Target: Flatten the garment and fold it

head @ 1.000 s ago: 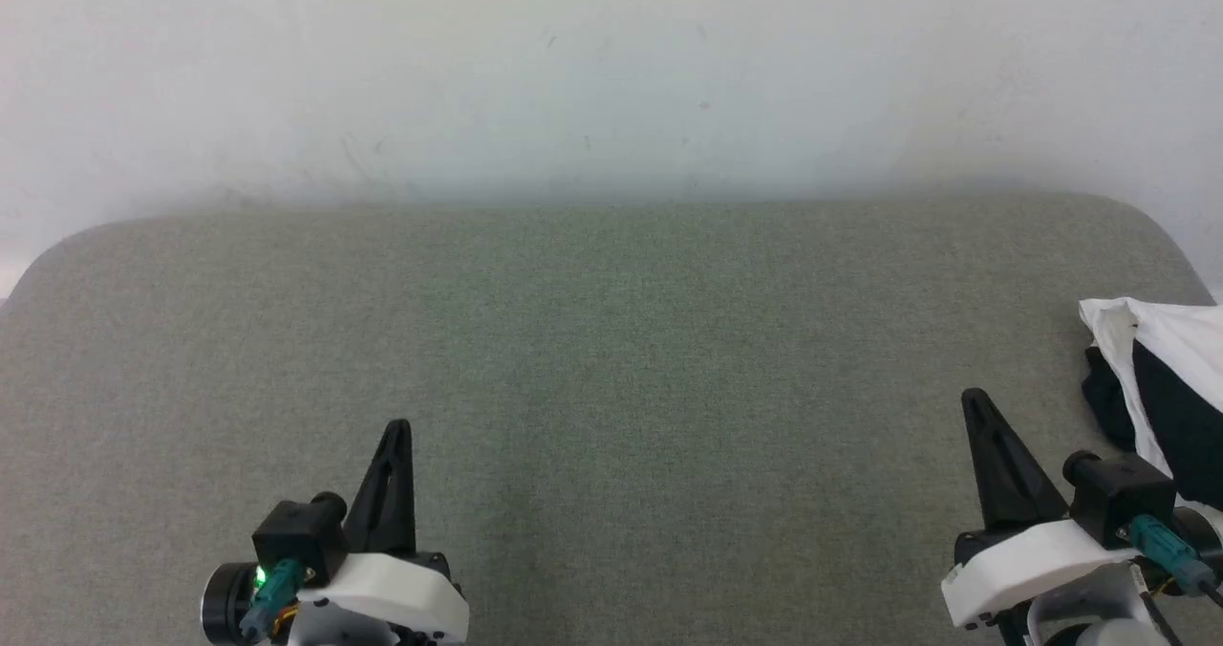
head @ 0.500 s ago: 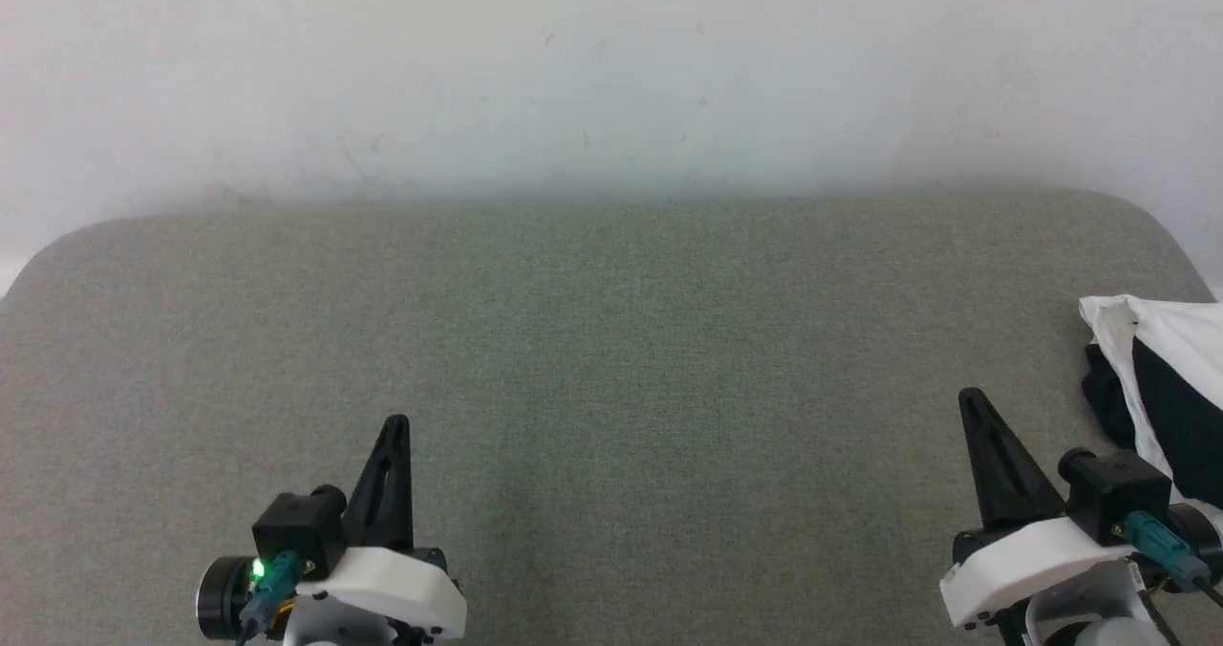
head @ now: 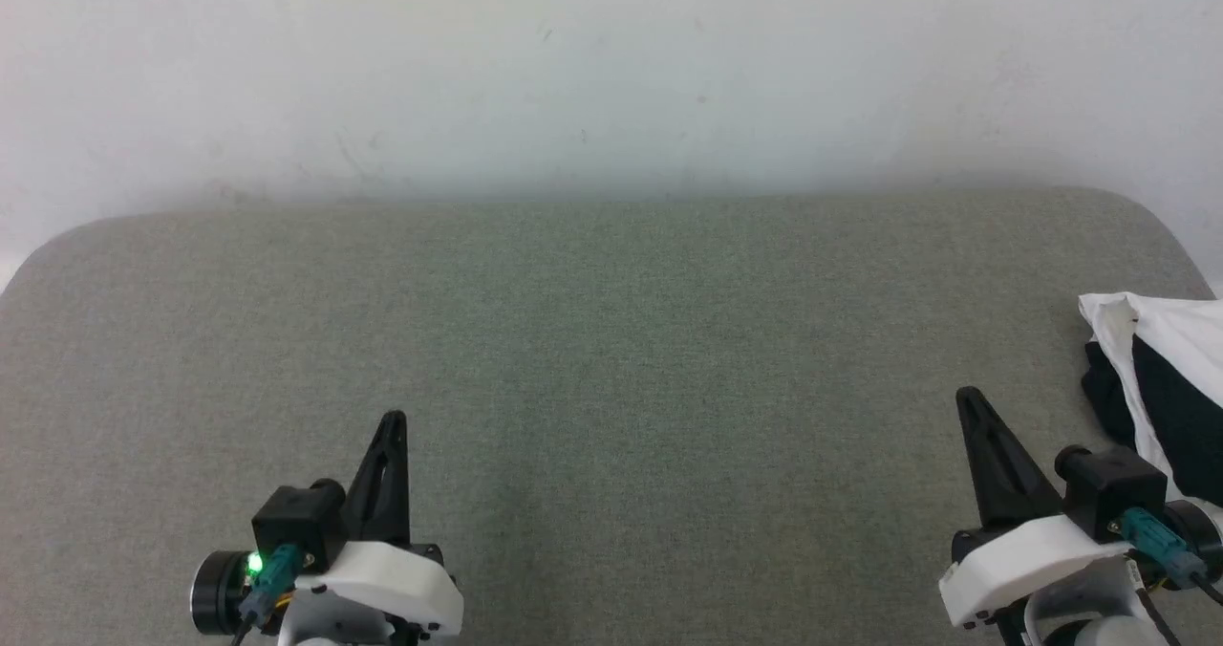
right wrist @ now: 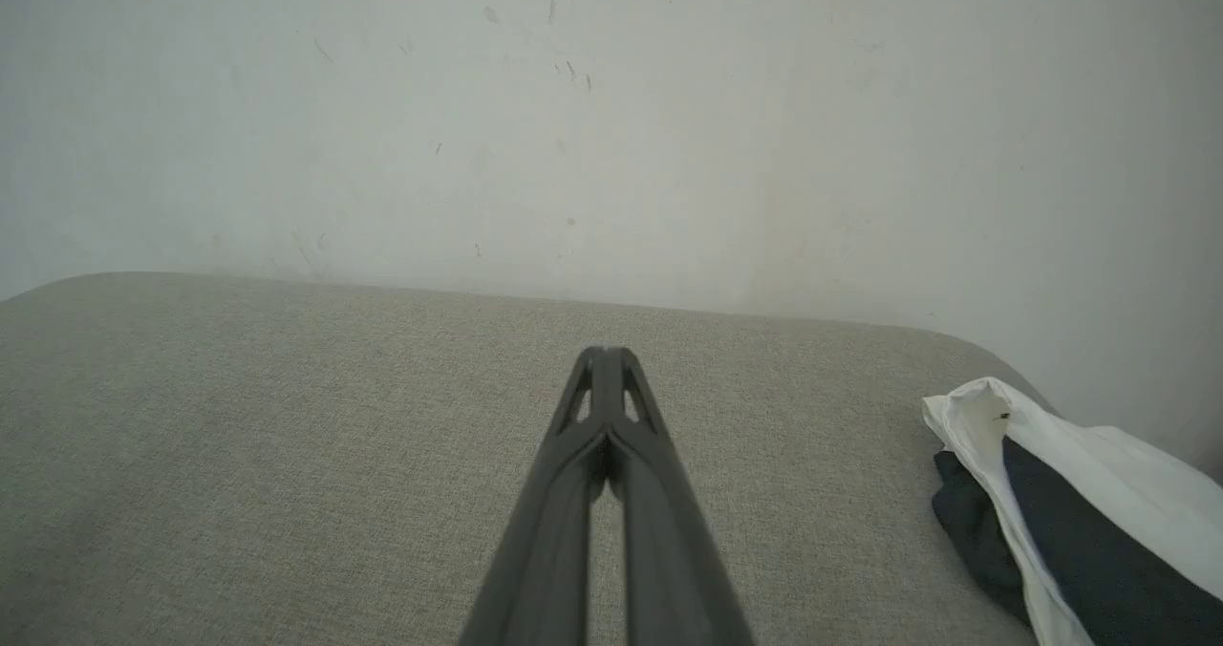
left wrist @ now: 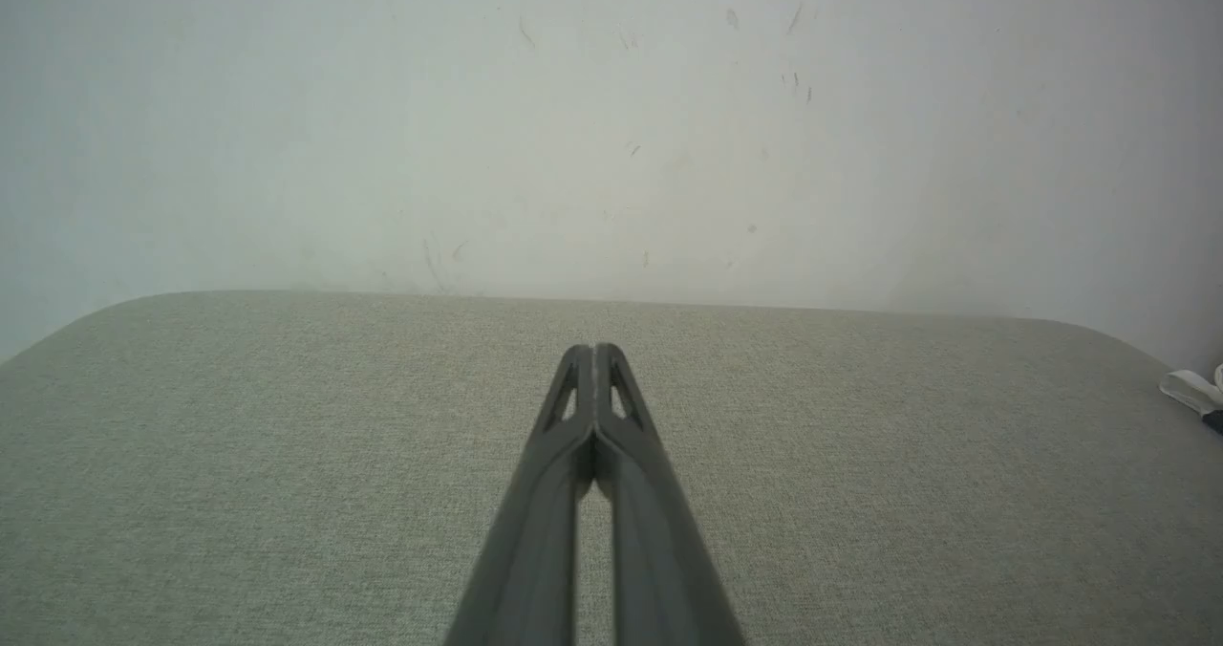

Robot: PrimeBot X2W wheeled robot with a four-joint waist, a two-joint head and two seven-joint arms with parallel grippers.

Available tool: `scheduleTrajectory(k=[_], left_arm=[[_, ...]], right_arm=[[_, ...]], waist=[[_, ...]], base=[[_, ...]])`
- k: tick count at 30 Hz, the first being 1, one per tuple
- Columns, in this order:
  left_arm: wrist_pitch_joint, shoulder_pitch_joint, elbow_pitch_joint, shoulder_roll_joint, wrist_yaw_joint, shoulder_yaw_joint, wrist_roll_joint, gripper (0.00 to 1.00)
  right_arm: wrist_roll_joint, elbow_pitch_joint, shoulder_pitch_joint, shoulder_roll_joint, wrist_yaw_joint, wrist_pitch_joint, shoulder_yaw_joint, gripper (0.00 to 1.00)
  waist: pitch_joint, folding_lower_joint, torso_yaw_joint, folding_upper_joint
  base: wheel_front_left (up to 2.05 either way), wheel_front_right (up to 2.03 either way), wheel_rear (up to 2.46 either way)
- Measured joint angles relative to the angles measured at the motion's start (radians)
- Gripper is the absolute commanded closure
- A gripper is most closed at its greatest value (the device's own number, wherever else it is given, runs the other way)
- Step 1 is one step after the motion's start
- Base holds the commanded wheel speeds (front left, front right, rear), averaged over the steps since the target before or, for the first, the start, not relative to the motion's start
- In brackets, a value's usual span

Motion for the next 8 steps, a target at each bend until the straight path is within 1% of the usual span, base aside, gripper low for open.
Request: scheduleTrajectory(k=[8], left_arm=[[0.019, 0.000, -0.012, 0.000, 0.000, 0.005, 0.015, 1.00]], right_arm=[[-0.003, -0.006, 0.000, 0.000, 0.000, 0.009, 0.001, 1.00]], waist=[[0.003, 0.0000, -0.001, 0.0000]], base=[[0.00, 0.00, 0.00]])
